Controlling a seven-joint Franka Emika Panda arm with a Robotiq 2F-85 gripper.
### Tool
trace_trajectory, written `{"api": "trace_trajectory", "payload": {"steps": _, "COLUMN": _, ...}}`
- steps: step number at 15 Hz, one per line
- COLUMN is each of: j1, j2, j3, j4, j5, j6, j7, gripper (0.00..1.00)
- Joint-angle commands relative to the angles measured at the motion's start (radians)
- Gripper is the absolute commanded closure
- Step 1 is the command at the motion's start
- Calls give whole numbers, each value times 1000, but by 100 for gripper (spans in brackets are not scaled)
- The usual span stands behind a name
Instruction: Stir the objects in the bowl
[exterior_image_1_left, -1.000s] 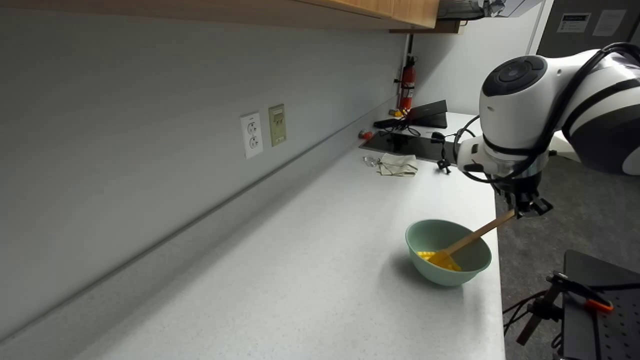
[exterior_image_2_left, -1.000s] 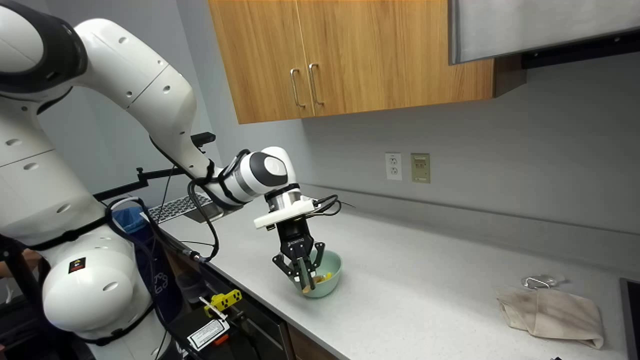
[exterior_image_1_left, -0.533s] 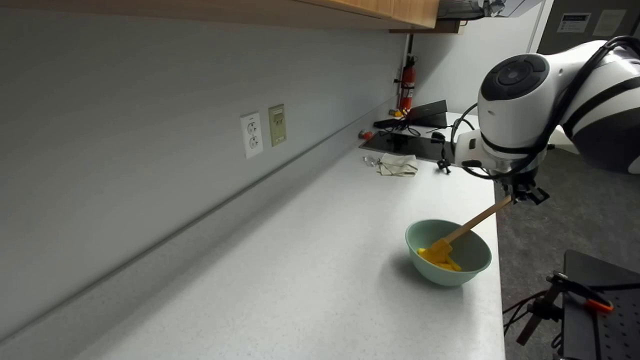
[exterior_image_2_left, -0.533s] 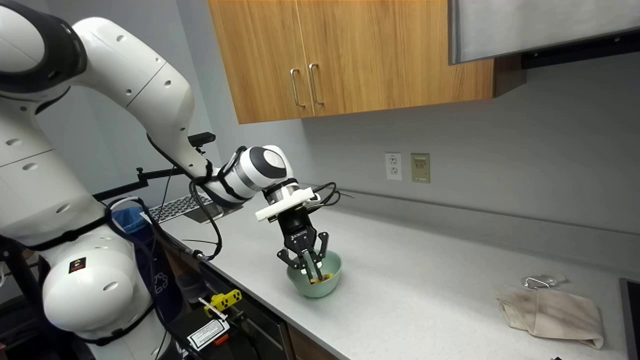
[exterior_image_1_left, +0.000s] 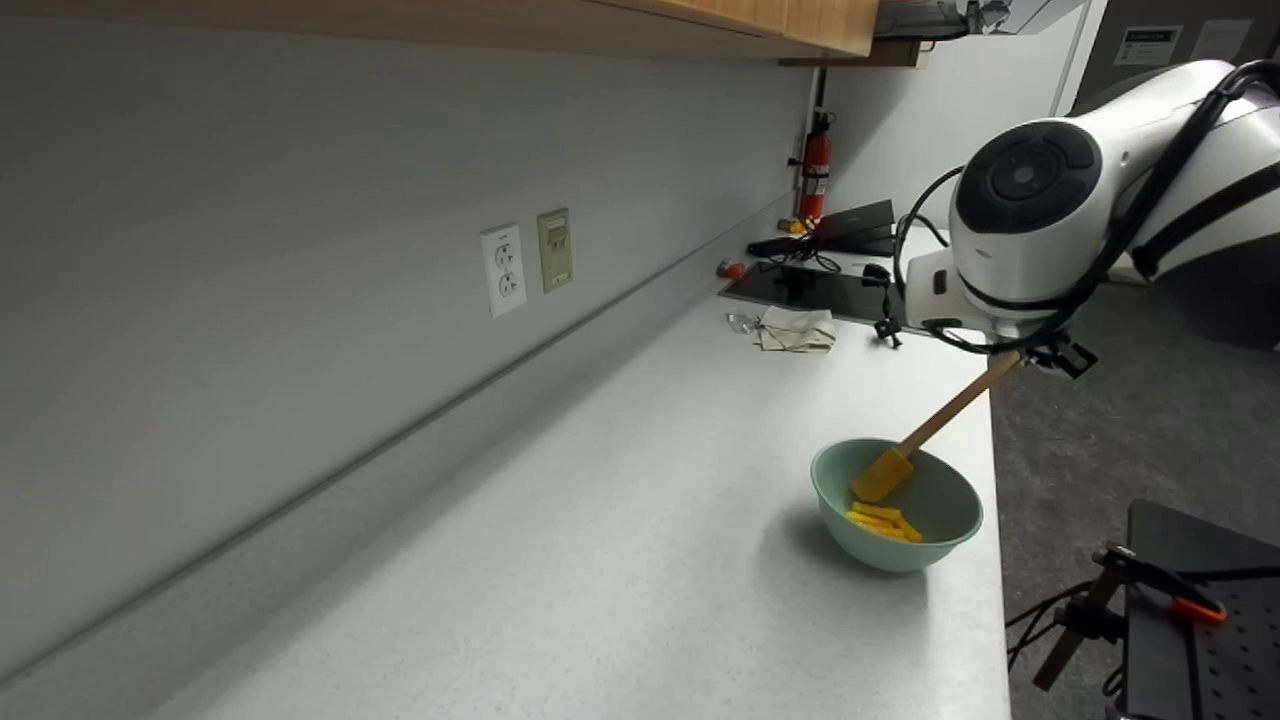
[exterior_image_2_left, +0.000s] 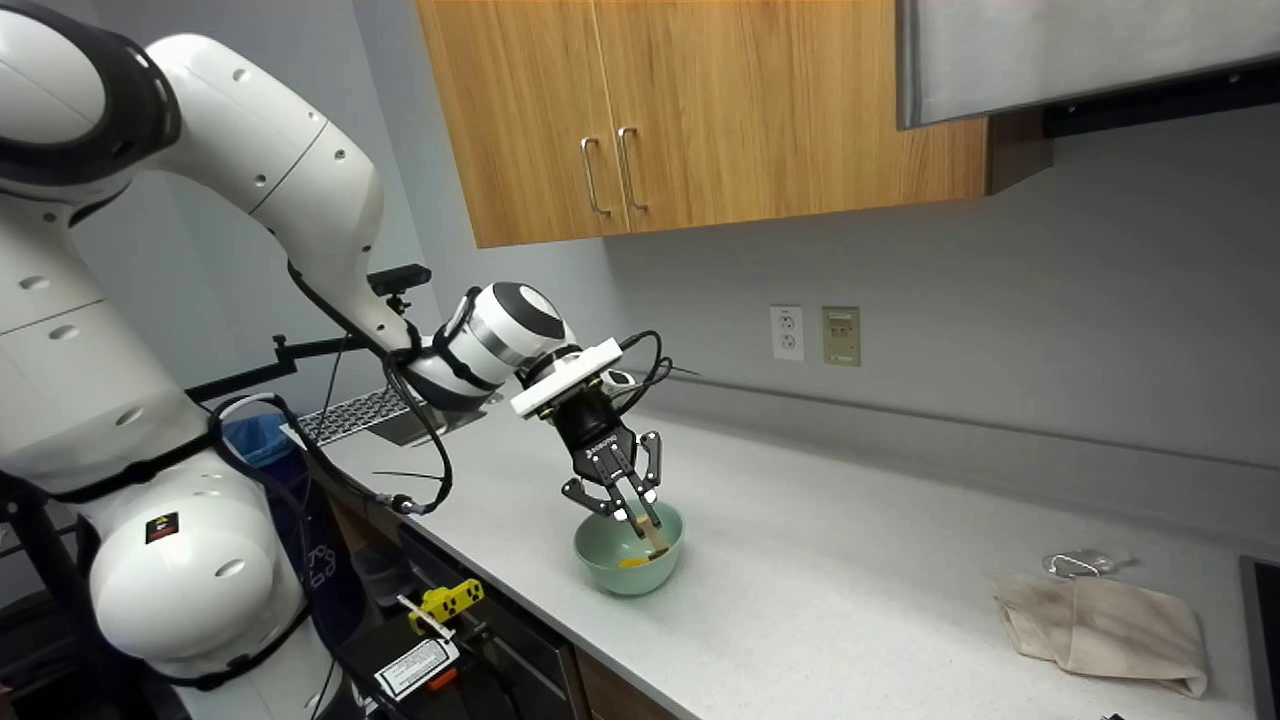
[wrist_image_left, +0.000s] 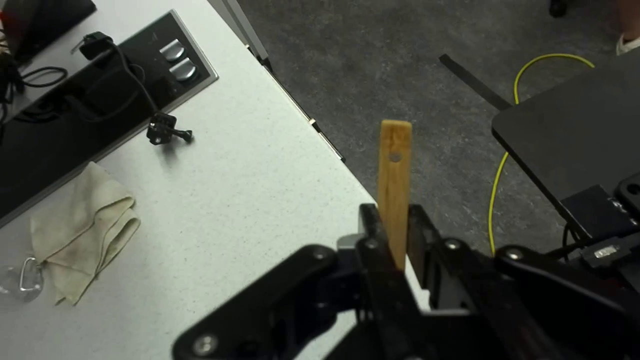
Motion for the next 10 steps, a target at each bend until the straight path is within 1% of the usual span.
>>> {"api": "trace_trajectory", "payload": {"steps": 1, "j1": 29, "j2": -2, "j3": 3, "j4": 13, "j5": -46, "j6": -67, "j7": 14, "gripper": 96}}
{"api": "trace_trajectory", "payload": {"steps": 6, "j1": 46, "j2": 17, "j3": 4, "j4": 32, "j5": -15, "j6": -157, "j7": -28, "gripper": 96}}
{"api": "trace_trajectory", "payload": {"steps": 8, "j1": 50, "j2": 23, "j3": -4, "j4": 34, "j5": 14, "j6": -168, "j7": -50, "gripper": 96}}
{"api": "trace_trajectory", "payload": {"steps": 10, "j1": 49, "j2": 25, "j3": -16, "j4": 32, "j5": 68, "j6": -149, "j7": -77, "gripper": 96}}
